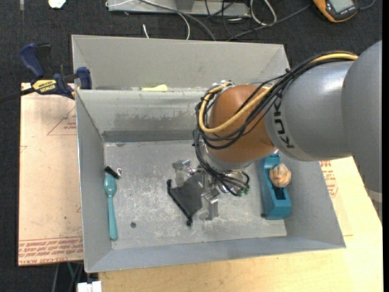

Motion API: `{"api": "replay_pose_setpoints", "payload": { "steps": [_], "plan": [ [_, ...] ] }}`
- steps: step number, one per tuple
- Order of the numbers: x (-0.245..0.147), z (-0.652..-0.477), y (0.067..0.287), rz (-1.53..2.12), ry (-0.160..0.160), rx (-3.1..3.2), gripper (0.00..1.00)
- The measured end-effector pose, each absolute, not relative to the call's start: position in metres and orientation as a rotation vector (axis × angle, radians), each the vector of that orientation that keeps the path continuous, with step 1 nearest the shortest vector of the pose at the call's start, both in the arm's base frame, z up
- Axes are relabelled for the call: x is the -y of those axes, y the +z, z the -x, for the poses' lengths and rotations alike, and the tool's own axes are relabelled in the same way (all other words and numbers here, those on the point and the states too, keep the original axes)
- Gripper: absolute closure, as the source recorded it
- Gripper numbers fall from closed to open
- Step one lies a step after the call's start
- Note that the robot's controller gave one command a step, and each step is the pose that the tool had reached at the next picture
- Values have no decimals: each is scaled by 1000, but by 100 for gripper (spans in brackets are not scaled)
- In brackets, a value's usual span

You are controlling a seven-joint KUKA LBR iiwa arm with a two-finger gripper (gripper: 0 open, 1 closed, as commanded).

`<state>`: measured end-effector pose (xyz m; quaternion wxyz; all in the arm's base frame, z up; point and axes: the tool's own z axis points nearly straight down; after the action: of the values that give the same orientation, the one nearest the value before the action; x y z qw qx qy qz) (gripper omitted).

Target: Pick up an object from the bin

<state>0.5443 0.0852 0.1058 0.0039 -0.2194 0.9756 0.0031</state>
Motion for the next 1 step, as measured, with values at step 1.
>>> {"api": "replay_pose_setpoints", "payload": {
  "steps": [1],
  "plan": [
    [-83,-559,109,562,11,-3081,0]
  ]
}}
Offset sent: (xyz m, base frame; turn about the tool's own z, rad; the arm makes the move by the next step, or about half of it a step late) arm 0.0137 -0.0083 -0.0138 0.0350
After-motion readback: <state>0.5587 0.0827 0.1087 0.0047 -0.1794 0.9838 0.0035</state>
